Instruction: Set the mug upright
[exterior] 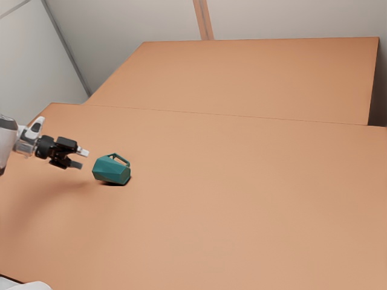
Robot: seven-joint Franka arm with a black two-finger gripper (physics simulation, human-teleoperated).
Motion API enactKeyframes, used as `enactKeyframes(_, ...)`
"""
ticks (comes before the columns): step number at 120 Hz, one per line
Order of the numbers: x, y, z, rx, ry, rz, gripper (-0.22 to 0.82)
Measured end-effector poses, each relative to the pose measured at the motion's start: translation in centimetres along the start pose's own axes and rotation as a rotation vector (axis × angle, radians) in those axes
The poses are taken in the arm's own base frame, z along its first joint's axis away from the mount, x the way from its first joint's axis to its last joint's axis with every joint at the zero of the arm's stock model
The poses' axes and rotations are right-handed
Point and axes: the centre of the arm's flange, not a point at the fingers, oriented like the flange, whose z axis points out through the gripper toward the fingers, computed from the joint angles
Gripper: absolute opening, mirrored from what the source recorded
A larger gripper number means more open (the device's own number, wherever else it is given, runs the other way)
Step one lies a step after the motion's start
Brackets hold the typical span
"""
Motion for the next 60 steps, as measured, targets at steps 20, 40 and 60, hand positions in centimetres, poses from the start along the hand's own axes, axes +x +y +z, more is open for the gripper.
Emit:
enactKeyframes(20,0.6,0.3,1.1,-0.012,-0.009,0.013,0.59)
enactKeyframes(40,0.9,0.8,2.3,-0.024,-0.021,0.023,0.59)
enactKeyframes(60,1.1,1.0,3.6,-0.035,-0.037,0.027,0.59)
